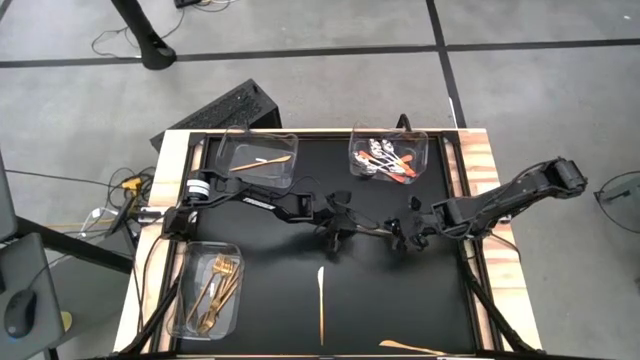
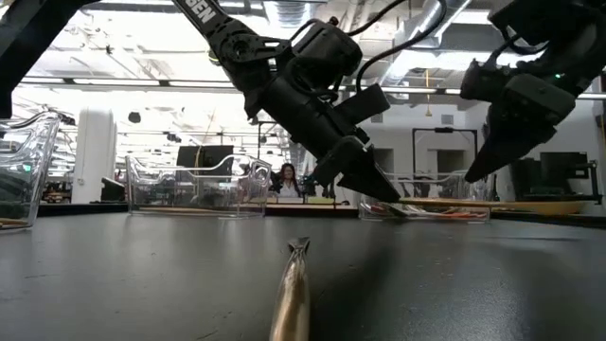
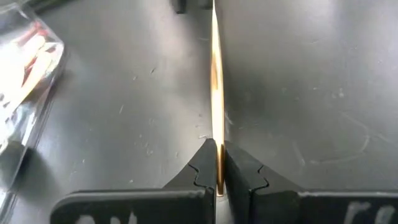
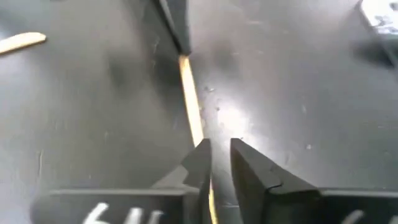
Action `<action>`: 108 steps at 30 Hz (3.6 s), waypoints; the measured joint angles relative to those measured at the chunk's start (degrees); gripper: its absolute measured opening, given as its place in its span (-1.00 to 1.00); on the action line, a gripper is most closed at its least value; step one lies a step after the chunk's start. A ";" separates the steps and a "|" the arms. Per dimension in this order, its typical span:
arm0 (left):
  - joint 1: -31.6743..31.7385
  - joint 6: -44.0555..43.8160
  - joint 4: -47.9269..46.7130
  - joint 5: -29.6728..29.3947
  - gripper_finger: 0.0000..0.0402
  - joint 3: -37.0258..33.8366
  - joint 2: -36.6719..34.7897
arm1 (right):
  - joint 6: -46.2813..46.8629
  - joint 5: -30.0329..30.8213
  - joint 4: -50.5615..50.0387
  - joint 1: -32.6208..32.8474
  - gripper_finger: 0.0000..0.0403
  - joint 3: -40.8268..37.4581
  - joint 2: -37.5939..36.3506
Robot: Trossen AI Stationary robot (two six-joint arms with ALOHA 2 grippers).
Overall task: Sort silverware by color (type)
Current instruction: Put the gold table knife into the top left transparent bin
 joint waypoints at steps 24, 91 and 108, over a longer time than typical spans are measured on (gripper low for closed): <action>-0.02 1.50 -5.18 -1.56 -1.00 0.22 -4.35 | -4.84 -3.81 3.13 -0.60 -0.85 1.54 11.07; -7.63 -31.31 -26.86 -40.69 -0.39 -41.28 -77.45 | -39.82 -29.66 -3.19 -34.77 -0.90 106.70 81.53; -7.96 -35.24 -26.91 -41.00 -0.39 -41.29 -76.76 | -38.75 -28.17 -14.33 -34.60 0.19 106.86 79.36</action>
